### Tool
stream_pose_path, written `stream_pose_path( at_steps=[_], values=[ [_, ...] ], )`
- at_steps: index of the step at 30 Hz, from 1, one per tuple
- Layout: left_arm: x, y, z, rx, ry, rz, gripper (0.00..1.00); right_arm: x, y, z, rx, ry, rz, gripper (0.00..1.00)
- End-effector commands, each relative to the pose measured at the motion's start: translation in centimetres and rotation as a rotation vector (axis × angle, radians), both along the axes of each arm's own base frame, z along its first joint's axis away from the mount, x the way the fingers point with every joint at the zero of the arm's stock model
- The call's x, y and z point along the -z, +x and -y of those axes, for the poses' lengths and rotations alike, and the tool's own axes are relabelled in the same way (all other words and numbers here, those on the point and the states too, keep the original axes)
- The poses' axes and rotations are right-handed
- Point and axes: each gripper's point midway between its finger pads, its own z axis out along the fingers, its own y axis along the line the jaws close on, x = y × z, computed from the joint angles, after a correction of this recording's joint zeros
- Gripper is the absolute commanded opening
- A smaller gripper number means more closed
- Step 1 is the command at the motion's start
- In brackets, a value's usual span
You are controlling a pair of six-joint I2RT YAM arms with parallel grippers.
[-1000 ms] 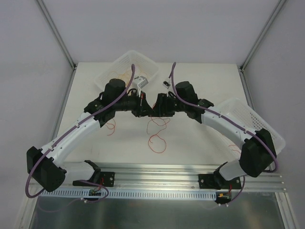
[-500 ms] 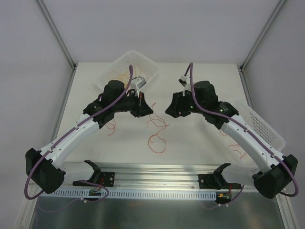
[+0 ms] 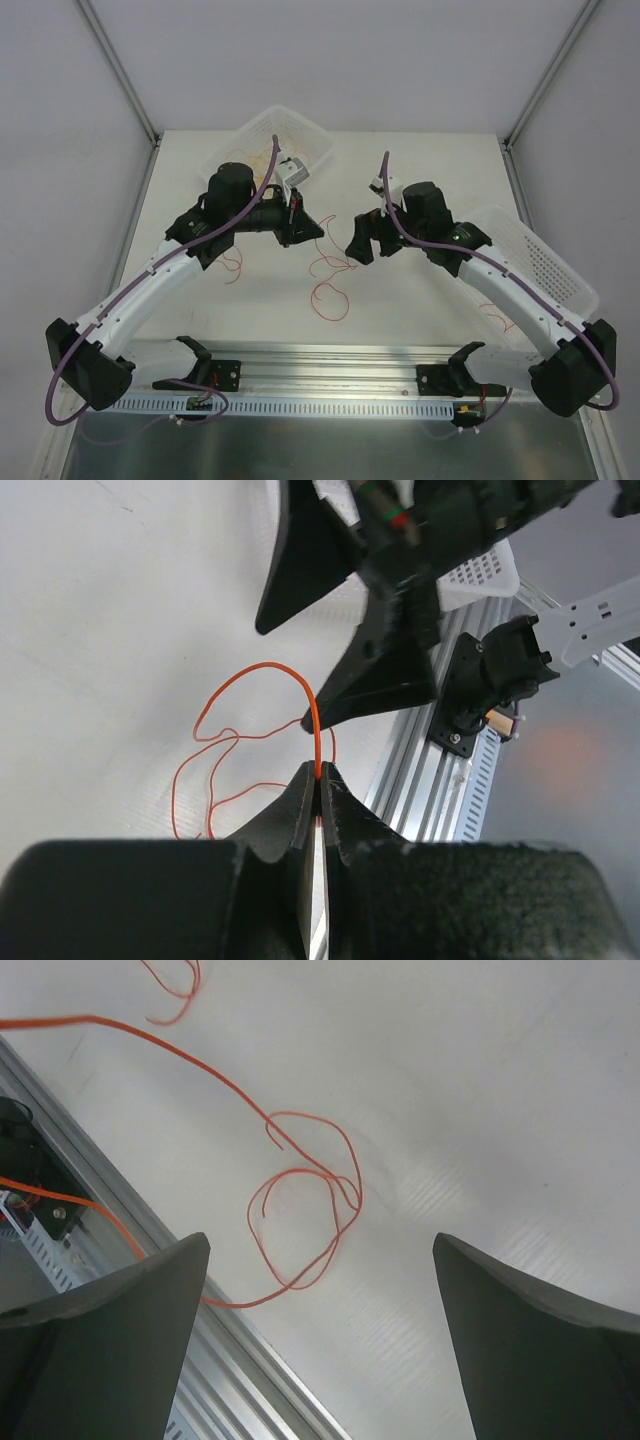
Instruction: Untangle the cables
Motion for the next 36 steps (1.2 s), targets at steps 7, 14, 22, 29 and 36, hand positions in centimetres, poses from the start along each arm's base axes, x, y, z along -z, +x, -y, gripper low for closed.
stream_pose_path(
  at_steps=[7,14,22,29,36],
  values=[
    [-3.5,-2.7,-0.2,0.132,-0.074,0.149,0.0,1.8,1.2,-4.4,-0.145,0.155,-0.019,0.97],
    [-3.5,-2.5,-0.4,0.114,-0.072,0.151,0.0,3.4,2.1,-6.2,-0.169,0.206,-0.062,0.77],
    [-0.3,-0.6,-1.1,-0.01,-0.003,0.107,0.0,-0.3,2.5,-3.6,-0.162,0.189,-0.006,0.01],
    [2.4,1.4,-2.1,-0.153,0.056,0.052,0.19,-7.8,2.9,-0.2,-0.099,0.14,0.154,0.01],
    [3.2,1.7,-2.7,-0.194,0.075,0.065,0.6,-17.4,2.4,3.7,0.03,0.111,0.303,0.01]
  ],
)
